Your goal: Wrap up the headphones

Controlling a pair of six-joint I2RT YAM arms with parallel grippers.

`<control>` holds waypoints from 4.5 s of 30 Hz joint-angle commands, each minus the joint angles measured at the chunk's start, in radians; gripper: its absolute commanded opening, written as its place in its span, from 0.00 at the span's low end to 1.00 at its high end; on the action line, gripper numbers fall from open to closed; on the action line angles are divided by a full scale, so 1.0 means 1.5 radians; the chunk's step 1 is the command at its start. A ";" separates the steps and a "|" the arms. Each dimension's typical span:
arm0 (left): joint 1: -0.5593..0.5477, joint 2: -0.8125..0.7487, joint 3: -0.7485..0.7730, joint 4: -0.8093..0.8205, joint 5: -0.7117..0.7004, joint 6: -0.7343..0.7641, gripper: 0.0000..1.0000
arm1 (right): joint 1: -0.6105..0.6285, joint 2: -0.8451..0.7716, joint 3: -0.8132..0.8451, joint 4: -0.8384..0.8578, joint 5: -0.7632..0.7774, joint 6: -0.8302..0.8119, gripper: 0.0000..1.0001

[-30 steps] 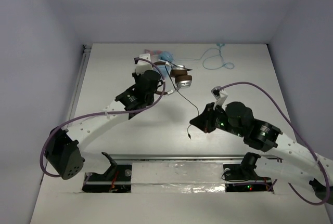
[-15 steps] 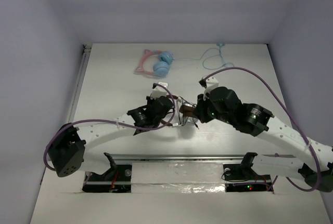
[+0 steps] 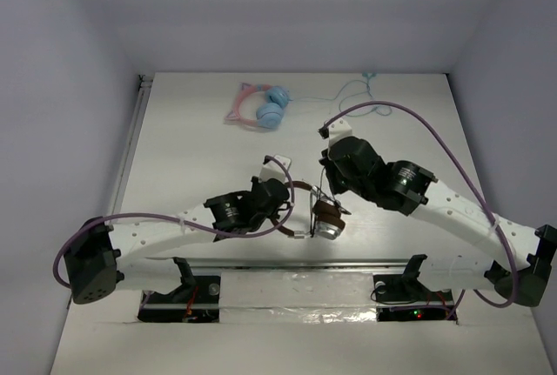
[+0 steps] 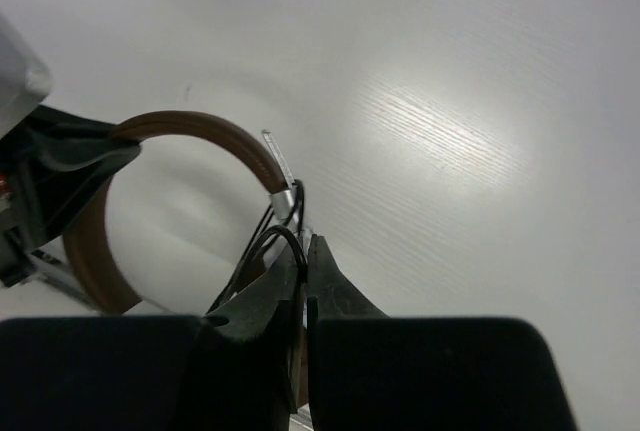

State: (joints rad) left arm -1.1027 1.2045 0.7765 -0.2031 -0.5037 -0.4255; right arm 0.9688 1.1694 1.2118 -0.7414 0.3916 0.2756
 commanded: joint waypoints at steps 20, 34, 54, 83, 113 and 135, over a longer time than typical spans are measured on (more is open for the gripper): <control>-0.015 -0.066 0.081 -0.094 0.103 0.059 0.00 | 0.004 0.013 0.045 0.053 0.222 -0.035 0.00; 0.026 -0.203 0.101 -0.003 0.268 0.092 0.00 | -0.044 -0.146 -0.154 0.251 -0.072 0.040 0.00; 0.127 -0.256 0.236 0.056 0.274 0.073 0.00 | -0.064 -0.225 -0.424 0.670 -0.322 0.172 0.00; 0.133 -0.143 0.297 0.119 0.052 -0.008 0.00 | -0.064 -0.229 -0.535 0.879 -0.388 0.298 0.00; 0.145 -0.086 -0.038 0.421 -0.152 -0.163 0.00 | -0.064 -0.221 -0.628 1.093 -0.122 0.633 0.00; 0.020 0.037 -0.055 0.423 -0.312 -0.128 0.00 | -0.064 -0.105 -0.682 1.246 -0.053 0.846 0.00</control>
State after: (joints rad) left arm -1.0523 1.2407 0.6781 0.3923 -0.9466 -0.6399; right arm 0.8650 1.0191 0.1970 0.9928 0.2867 1.4673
